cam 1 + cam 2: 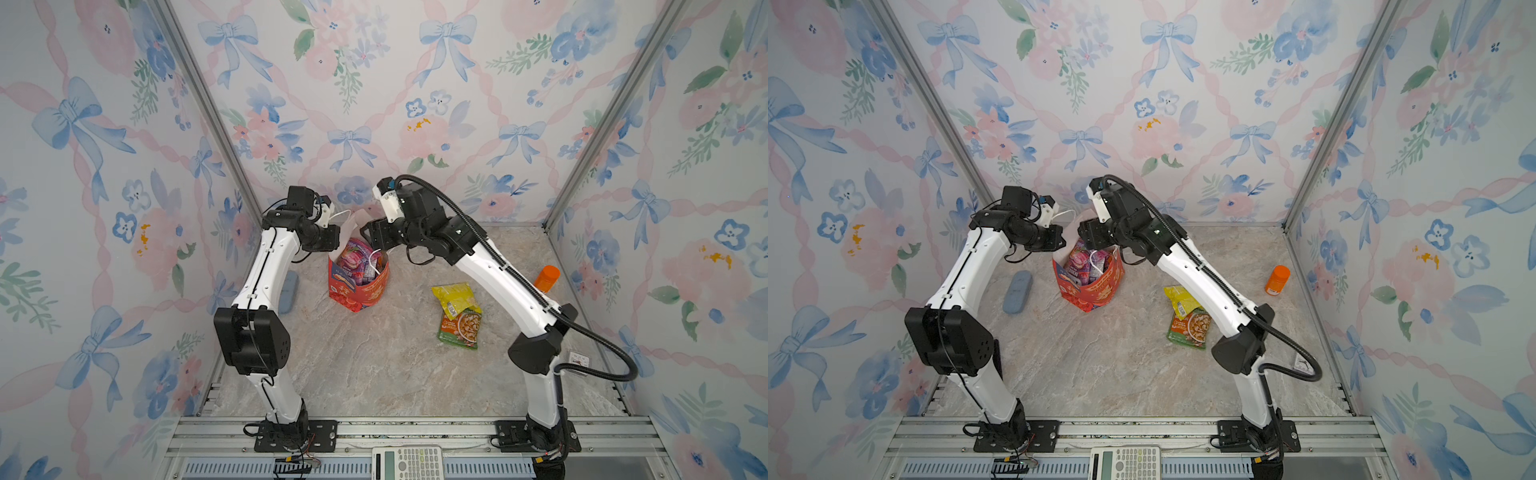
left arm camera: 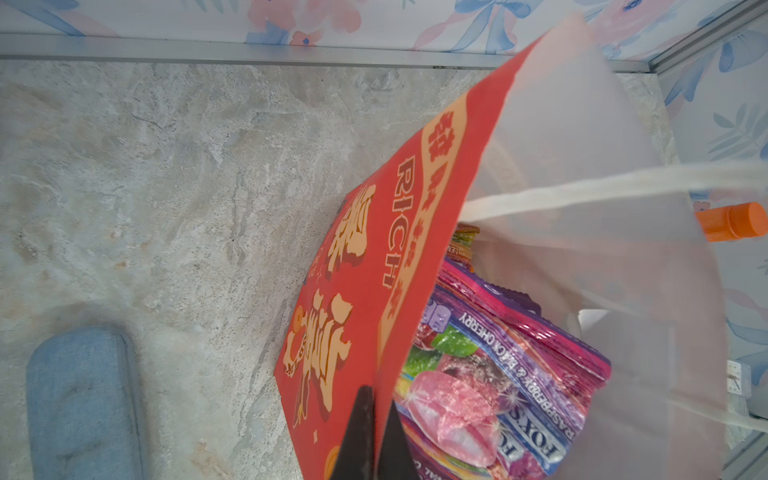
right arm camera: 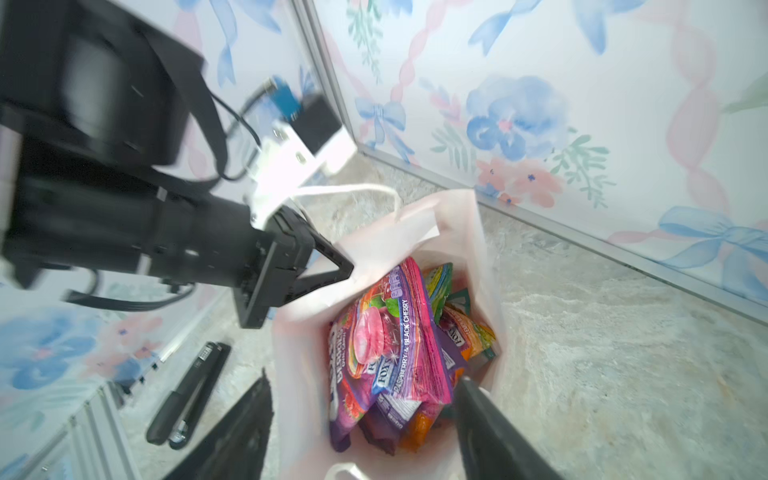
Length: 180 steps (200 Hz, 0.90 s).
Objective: Place the snacks into the paper bag
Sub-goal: 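Withdraw the right gripper and lower it onto the yellow cracker packet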
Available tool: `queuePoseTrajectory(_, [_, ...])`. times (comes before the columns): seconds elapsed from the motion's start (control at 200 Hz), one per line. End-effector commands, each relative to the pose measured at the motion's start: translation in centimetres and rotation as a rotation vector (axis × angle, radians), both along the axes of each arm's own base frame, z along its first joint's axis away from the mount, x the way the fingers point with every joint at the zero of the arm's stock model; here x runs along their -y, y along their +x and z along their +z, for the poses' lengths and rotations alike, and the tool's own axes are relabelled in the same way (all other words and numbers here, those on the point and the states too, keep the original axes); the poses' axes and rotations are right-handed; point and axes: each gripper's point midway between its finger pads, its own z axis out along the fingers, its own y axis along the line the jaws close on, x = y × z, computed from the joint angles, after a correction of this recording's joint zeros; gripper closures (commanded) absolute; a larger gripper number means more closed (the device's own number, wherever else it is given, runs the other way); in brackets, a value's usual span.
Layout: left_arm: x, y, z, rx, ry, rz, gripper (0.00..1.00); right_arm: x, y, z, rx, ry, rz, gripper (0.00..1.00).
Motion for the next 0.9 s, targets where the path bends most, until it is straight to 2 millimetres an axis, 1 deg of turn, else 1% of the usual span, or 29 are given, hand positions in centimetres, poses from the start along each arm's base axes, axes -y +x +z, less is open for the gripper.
queuePoseTrajectory(0.0, [-0.3, -1.1, 0.1, -0.025, 0.002, 0.013, 1.00, 4.1, 1.7, 1.7, 0.049, 0.079, -0.120, 0.21])
queuePoseTrajectory(0.04, [-0.3, -1.1, 0.1, -0.026, 0.001, 0.013, 1.00, 5.5, 1.7, 1.0, 0.027, 0.096, -0.148, 0.20])
queuePoseTrajectory(0.095, [-0.3, -1.1, 0.1, -0.026, 0.001, 0.013, 1.00, 8.0, 2.0, -0.2, -0.010, 0.124, -0.201, 0.20])
queuePoseTrajectory(0.115, [-0.3, -1.1, 0.1, -0.025, 0.002, 0.012, 1.00, 8.6, 2.2, -1.4, -0.036, 0.125, -0.217, 0.19])
queuePoseTrajectory(0.125, [-0.3, -1.1, 0.1, -0.024, 0.002, 0.012, 1.00, 9.3, 1.9, -0.9, -0.032, 0.139, -0.228, 0.18])
queuePoseTrajectory(0.17, [-0.4, -1.1, 0.1, -0.023, 0.004, 0.013, 1.00, 11.3, 1.7, -2.0, -0.064, 0.162, -0.270, 0.15])
queuePoseTrajectory(0.195, [-0.4, -1.1, 0.2, -0.022, 0.004, 0.014, 1.00, 12.3, 1.6, -3.5, -0.095, 0.164, -0.293, 0.15])
queuePoseTrajectory(0.26, [-0.3, -1.1, 0.2, -0.023, 0.002, 0.012, 1.00, 14.7, 1.2, -6.1, -0.151, 0.172, -0.351, 0.13])
queuePoseTrajectory(0.28, [-0.3, -1.1, 0.2, -0.021, 0.002, 0.013, 1.00, 15.5, 1.1, -7.5, -0.179, 0.169, -0.372, 0.13])
queuePoseTrajectory(0.305, [-0.3, -1.1, 0.3, -0.021, 0.000, 0.012, 1.00, 16.3, 0.8, -8.6, -0.203, 0.173, -0.395, 0.13])
queuePoseTrajectory(0.31, [-0.3, -1.1, 0.3, -0.021, 0.001, 0.013, 1.00, 16.4, 0.8, -8.6, -0.203, 0.178, -0.398, 0.13])
queuePoseTrajectory(0.325, [-0.3, -1.1, 0.1, -0.025, 0.000, 0.014, 1.00, 17.0, 0.5, -9.7, -0.227, 0.177, -0.413, 0.12])
queuePoseTrajectory(0.41, [-0.3, -1.1, 0.2, -0.023, -0.001, 0.013, 1.00, 19.2, -0.6, -13.7, -0.309, 0.188, -0.477, 0.09])
queuePoseTrajectory(0.445, [-0.3, -1.2, 0.3, -0.021, 0.001, 0.012, 1.00, 19.9, -1.0, -15.2, -0.348, 0.205, -0.508, 0.08])
queuePoseTrajectory(0.46, [-0.3, -1.2, 0.4, -0.019, 0.001, 0.011, 1.00, 20.1, -1.2, -15.5, -0.355, 0.213, -0.517, 0.08])
queuePoseTrajectory(0.525, [-0.3, -1.3, 0.5, -0.014, 0.002, 0.011, 1.00, 21.0, -2.2, -17.9, -0.406, 0.220, -0.548, 0.05])
queuePoseTrajectory(0.615, [-0.4, -1.3, 0.8, -0.009, 0.002, 0.012, 1.00, 21.9, -3.3, -20.4, -0.460, 0.223, -0.586, 0.03])
queuePoseTrajectory(0.735, [-0.5, -1.4, 0.8, -0.007, 0.001, 0.013, 1.00, 23.0, -4.4, -23.0, -0.514, 0.238, -0.633, 0.01])
queuePoseTrajectory(0.785, [-0.5, -1.3, 0.9, -0.006, 0.001, 0.014, 1.00, 23.5, -4.7, -23.8, -0.531, 0.254, -0.655, 0.00])
queuePoseTrajectory(0.895, [-0.5, -1.3, 0.8, -0.009, 0.003, 0.016, 1.00, 24.5, -5.0, -25.6, -0.568, 0.292, -0.700, 0.02])
